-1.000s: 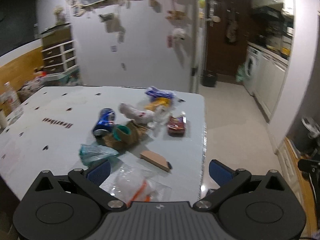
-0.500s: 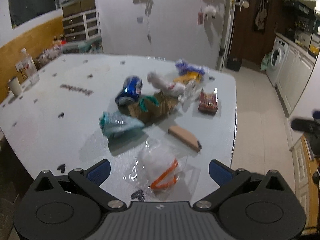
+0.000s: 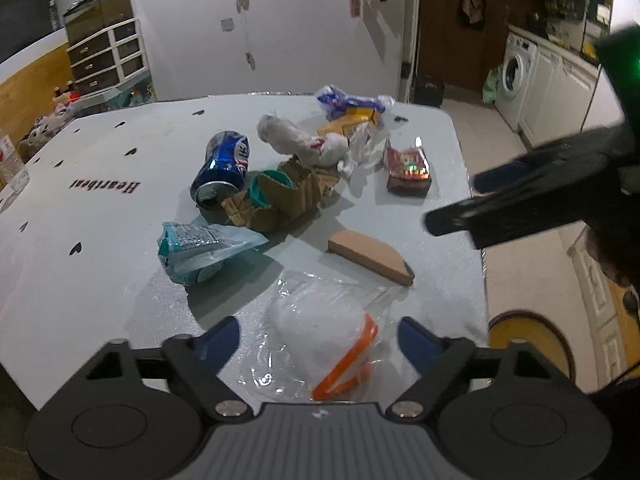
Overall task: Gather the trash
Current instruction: 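Grasp the clear plastic bag with the left tool while the right tool grasps the wooden wedge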
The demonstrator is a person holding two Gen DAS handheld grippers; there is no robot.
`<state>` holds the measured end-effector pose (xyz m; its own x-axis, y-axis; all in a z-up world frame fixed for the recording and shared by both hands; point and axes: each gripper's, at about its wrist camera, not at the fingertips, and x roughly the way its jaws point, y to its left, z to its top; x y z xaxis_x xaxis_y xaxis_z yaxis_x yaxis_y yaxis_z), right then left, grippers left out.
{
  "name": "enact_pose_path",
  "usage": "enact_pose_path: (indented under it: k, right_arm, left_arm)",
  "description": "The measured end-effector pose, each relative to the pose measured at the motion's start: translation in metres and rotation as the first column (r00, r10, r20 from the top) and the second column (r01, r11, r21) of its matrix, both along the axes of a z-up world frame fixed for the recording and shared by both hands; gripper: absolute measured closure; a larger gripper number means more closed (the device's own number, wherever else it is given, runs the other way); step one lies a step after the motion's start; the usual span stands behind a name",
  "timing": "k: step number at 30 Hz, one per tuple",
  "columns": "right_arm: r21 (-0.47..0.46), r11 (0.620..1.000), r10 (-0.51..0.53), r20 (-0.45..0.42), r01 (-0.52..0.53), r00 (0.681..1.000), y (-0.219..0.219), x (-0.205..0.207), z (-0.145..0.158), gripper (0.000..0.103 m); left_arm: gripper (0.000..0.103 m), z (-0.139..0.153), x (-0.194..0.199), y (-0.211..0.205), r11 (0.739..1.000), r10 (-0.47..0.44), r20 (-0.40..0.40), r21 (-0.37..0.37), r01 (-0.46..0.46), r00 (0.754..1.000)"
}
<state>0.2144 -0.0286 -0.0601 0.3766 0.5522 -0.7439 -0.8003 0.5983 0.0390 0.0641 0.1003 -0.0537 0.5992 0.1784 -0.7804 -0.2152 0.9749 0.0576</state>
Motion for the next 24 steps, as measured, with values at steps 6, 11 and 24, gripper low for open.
enact_pose_path:
  k: [6, 11, 24]
  right_arm:
    - [-0.066, 0.994, 0.082, -0.075, -0.087, 0.994, 0.040, 0.013, -0.030, 0.039]
    - [-0.128, 0.982, 0.123, -0.105, -0.136, 0.987, 0.064, 0.015, -0.047, 0.048]
    - [-0.187, 0.978, 0.072, -0.116, -0.093, 0.991, 0.071, 0.011, -0.061, 0.076]
  left_arm:
    - [0.041, -0.010, 0.007, -0.004, 0.994, -0.100, -0.050, 0.035, 0.101, 0.994]
    - [0.047, -0.020, 0.013, -0.013, 0.983, -0.174, -0.095, 0.042, 0.179, 0.980]
    - [0.062, -0.036, 0.030, -0.018, 0.965, -0.227, -0.157, 0.098, 0.244, 0.961]
